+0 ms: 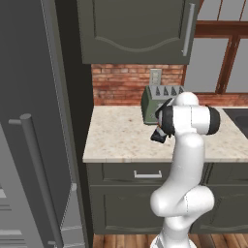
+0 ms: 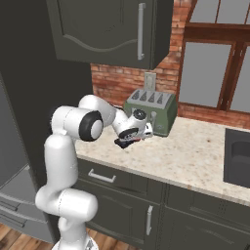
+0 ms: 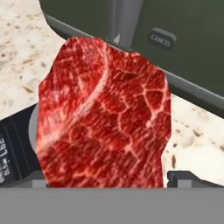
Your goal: Take the steak from the fridge and place it on the digital scale on the counter by the fridge. Wait a few seconds for a reading, then move it to the plate on the dining counter.
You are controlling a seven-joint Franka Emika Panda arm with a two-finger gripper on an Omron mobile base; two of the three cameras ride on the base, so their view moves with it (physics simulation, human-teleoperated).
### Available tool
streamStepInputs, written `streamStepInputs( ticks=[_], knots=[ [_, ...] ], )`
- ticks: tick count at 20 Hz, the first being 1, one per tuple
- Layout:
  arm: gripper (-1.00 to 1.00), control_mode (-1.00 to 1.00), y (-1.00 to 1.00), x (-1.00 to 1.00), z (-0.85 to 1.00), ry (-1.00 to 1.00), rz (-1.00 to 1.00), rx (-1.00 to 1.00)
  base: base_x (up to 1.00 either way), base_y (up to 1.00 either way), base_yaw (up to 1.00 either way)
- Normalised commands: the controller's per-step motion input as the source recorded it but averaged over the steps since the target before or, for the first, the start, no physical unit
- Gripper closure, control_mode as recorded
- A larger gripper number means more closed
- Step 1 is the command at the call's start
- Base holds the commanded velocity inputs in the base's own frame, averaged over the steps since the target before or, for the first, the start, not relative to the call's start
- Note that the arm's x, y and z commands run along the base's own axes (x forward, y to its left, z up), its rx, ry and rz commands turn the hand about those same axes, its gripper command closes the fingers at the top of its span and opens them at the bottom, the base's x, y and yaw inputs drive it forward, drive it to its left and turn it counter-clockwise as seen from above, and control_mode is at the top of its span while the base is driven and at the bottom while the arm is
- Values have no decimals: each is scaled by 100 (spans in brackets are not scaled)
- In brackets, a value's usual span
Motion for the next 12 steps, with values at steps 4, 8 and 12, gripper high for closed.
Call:
streamStepInputs(
  ticks=[4, 8, 12],
  knots=[
    [-100, -100, 0, 8, -17, 5, 0, 2, 0, 0, 0],
    [100, -100, 0, 1, -12, 1, 0, 1, 0, 0, 0],
    [100, -100, 0, 0, 0, 0, 0, 1, 0, 0, 0]
  ],
)
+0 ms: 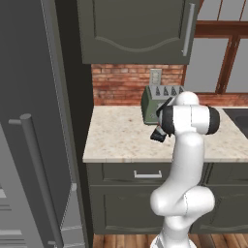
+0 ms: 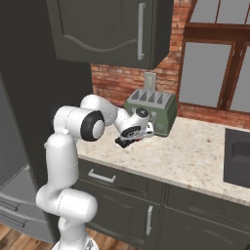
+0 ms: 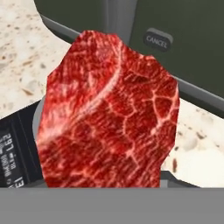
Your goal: Take the steak from the fridge and place it on the digital scale on the counter by the fridge. Wait a few seconds for a reading, then move it to the plate on the dining counter.
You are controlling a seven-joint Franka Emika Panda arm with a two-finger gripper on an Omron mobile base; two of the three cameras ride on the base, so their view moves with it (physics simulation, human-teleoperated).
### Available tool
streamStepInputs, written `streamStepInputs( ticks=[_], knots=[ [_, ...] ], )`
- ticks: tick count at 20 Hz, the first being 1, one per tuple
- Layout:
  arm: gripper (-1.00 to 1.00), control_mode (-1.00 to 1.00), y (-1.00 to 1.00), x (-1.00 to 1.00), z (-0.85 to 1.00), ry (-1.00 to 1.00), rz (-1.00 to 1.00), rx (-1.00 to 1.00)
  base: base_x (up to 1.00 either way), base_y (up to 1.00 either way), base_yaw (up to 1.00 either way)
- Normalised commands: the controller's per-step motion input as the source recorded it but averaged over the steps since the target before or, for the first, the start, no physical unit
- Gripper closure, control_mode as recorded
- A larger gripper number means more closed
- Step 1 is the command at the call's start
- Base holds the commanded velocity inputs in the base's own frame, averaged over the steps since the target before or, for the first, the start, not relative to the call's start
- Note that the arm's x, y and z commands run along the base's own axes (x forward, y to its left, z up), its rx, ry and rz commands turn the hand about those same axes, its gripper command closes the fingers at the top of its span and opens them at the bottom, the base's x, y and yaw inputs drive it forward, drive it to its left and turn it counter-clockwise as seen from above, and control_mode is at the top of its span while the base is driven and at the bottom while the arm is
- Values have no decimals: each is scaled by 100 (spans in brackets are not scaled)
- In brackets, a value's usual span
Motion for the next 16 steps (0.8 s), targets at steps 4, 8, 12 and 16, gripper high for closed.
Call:
streamStepInputs(
  ticks=[4, 8, 12, 16],
  knots=[
    [100, -100, 0, -10, 0, -3, 0, 1, 0, 0, 0],
    [100, -100, 0, -67, 42, -20, 0, 1, 0, 0, 0],
    [100, -100, 0, -100, 97, -33, 0, 0, 0, 0, 0],
    [100, -100, 0, -100, 100, -13, -3, 2, 0, 0, 0]
  ],
)
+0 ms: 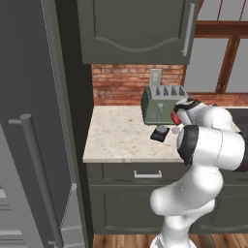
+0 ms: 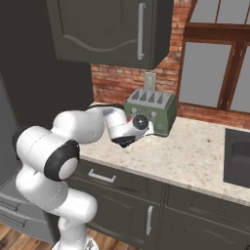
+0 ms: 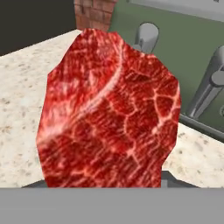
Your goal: Take the steak from the fridge and place it on the digital scale on the counter by the fridge. Wait a few seconds for a reading, then move it to the plate on the dining counter.
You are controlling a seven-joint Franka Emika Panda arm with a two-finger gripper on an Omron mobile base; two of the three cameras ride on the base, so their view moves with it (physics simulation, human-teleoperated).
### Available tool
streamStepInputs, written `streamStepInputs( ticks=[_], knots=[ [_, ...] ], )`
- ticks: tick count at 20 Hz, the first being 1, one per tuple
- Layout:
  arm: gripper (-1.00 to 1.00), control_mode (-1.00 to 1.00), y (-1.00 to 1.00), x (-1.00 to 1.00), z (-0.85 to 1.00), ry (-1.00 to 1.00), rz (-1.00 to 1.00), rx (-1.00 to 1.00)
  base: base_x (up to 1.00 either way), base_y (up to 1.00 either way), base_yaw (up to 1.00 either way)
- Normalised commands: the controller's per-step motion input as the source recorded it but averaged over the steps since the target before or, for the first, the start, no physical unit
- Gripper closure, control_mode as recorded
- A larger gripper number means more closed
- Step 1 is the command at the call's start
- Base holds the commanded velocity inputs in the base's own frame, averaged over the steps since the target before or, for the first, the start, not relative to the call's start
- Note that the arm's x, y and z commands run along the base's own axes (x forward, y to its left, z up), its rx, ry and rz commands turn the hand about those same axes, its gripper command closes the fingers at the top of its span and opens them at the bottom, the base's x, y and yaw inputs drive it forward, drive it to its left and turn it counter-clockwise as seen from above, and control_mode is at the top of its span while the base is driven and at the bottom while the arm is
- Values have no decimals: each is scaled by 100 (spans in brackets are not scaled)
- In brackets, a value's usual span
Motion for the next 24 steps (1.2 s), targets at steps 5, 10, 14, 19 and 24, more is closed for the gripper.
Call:
streamStepInputs(
  ticks=[5, 10, 14, 19, 24],
  knots=[
    [100, -100, 5, -100, 100, 6, -7, 8, 0, 0, 0],
    [100, -100, 19, -94, 100, 20, -13, 6, 0, 0, 0],
    [100, -100, 24, -72, 100, 27, -16, 6, 0, 0, 0],
    [100, -100, 11, -57, 76, 23, -19, 6, 0, 0, 0],
    [100, 100, 1, -29, 14, 12, -14, 1, -17, 0, -4]
  ],
)
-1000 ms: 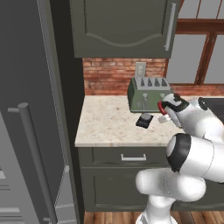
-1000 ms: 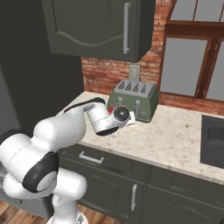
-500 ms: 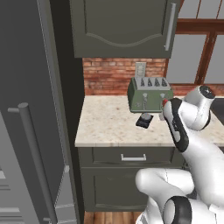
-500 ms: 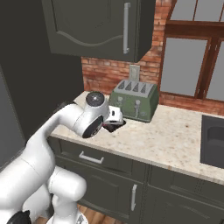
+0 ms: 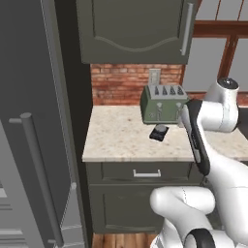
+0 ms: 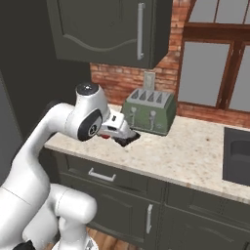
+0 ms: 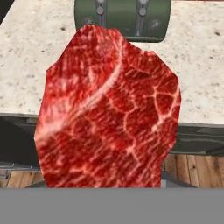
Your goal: Take the steak from the fridge and place it on the digital scale on the counter by the fridge. Wait a few seconds for a reading, then move it to the plate on the dining counter.
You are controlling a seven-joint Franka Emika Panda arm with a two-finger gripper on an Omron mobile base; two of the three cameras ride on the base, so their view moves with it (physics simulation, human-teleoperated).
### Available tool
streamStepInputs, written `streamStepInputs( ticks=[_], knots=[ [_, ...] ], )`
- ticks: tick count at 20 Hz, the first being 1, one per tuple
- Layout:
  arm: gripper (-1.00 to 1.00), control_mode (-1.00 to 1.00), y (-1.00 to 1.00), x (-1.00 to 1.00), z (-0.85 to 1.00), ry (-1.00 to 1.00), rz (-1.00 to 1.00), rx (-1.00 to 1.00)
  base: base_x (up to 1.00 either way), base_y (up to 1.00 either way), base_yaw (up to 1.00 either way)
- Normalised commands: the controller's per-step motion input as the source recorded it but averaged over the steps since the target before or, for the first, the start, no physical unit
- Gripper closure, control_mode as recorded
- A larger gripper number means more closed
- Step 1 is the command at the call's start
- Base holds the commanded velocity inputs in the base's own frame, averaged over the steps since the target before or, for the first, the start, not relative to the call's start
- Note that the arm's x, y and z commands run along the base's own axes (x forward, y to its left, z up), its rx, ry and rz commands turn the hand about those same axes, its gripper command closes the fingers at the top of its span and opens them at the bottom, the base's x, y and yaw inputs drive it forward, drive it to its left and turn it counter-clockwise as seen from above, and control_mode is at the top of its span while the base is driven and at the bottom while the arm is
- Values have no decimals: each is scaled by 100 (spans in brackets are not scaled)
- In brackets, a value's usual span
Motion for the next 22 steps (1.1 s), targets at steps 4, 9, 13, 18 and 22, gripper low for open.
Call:
streamStepInputs(
  ticks=[4, 9, 13, 18, 22],
  knots=[
    [100, 100, 0, 0, 0, 0, 0, 0, -100, -4, -25],
    [100, 100, 0, 0, 0, 0, 0, 0, -100, -10, -39],
    [100, 100, 0, 0, 0, 0, 0, 0, -77, -9, -67],
    [100, 100, 0, 0, 0, 0, 0, 0, -13, 0, -89],
    [100, 100, 0, 0, 0, 0, 0, 0, 0, -7, -95]
  ],
)
